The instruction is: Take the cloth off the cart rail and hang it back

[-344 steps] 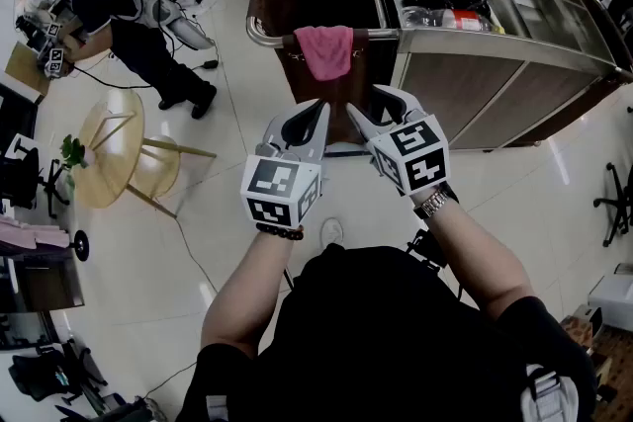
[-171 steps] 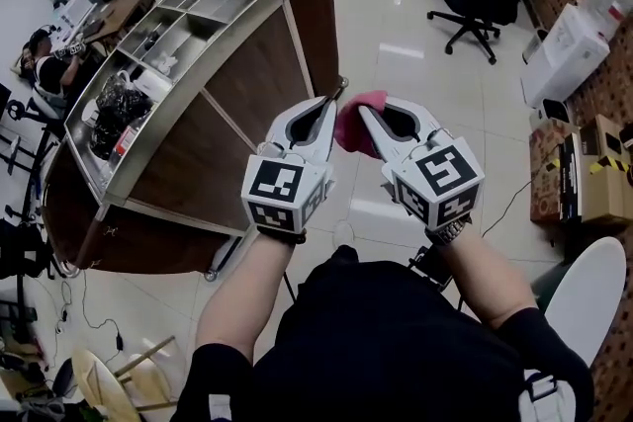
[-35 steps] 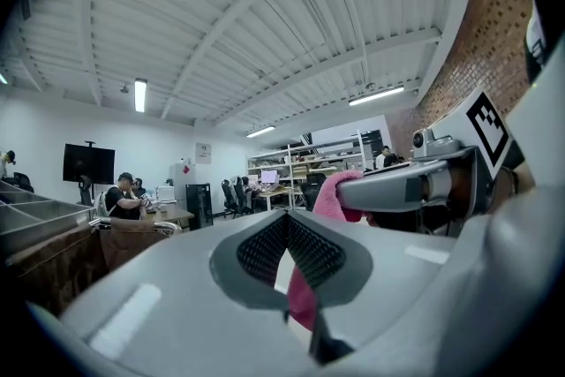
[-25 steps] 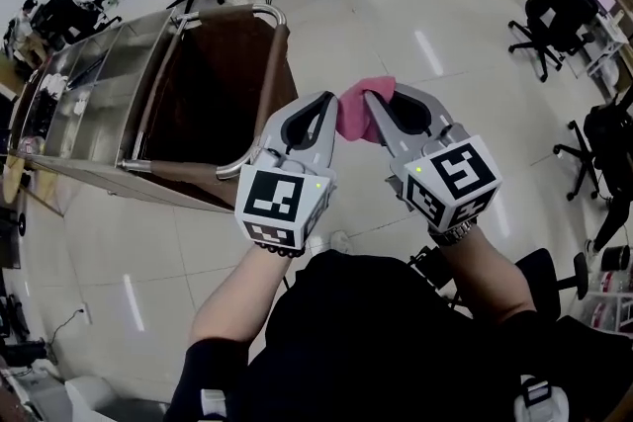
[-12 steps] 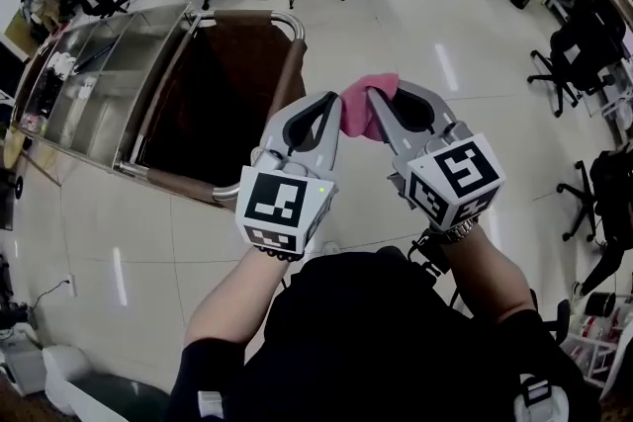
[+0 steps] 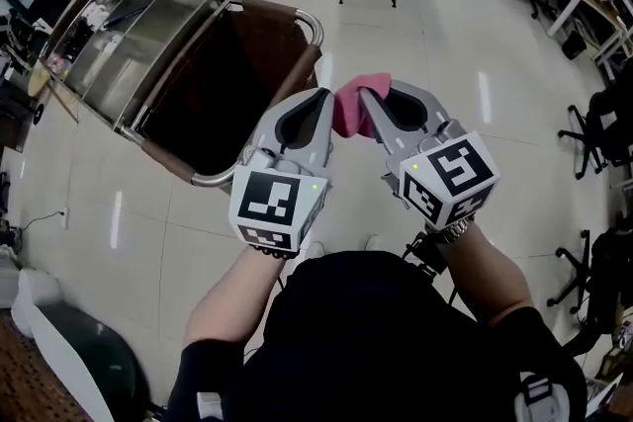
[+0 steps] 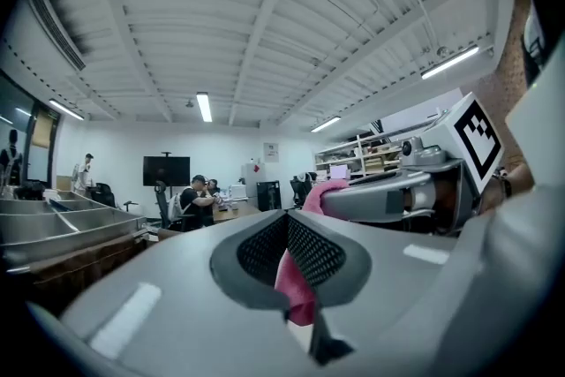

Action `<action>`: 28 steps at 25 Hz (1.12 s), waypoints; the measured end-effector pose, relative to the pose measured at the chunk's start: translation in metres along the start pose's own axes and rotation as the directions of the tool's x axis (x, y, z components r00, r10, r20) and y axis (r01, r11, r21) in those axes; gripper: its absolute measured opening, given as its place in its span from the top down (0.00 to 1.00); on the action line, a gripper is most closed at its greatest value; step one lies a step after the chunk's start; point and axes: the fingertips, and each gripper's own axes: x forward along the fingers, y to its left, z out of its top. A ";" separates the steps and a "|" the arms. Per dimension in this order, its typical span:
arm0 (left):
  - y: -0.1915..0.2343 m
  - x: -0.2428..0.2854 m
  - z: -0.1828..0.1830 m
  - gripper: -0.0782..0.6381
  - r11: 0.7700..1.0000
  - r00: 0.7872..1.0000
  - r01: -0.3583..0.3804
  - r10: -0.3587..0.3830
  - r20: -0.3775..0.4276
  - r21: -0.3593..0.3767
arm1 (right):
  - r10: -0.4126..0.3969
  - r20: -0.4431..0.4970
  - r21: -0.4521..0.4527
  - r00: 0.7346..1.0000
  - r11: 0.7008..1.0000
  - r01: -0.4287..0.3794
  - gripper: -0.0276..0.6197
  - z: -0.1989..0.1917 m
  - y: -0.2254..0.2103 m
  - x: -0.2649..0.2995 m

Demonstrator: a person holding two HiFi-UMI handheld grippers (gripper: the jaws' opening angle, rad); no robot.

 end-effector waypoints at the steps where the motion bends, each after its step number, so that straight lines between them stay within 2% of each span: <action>1: -0.002 0.002 0.001 0.89 1.000 1.000 -0.028 0.028 -0.004 0.002 | 0.025 0.001 -0.002 1.000 1.000 -0.025 0.93 0.001 -0.003 -0.002; 7: -0.011 0.011 0.008 0.89 0.986 0.986 -0.166 0.166 -0.014 0.027 | 0.151 0.019 -0.006 0.988 0.989 -0.151 0.93 0.013 -0.020 -0.010; 12: -0.006 0.008 0.010 0.89 0.969 0.969 -0.243 0.244 -0.021 0.041 | 0.223 0.025 0.003 0.974 0.975 -0.223 0.93 0.011 -0.022 -0.004; 18: 0.011 0.000 0.018 0.89 0.959 0.960 -0.278 0.279 -0.013 0.054 | 0.262 0.030 0.004 0.965 0.965 -0.262 0.93 0.017 -0.014 0.017; 28: 0.052 -0.009 0.031 0.89 0.953 0.956 -0.294 0.293 0.017 0.072 | 0.276 0.029 0.002 0.961 0.961 -0.276 0.93 0.025 -0.004 0.064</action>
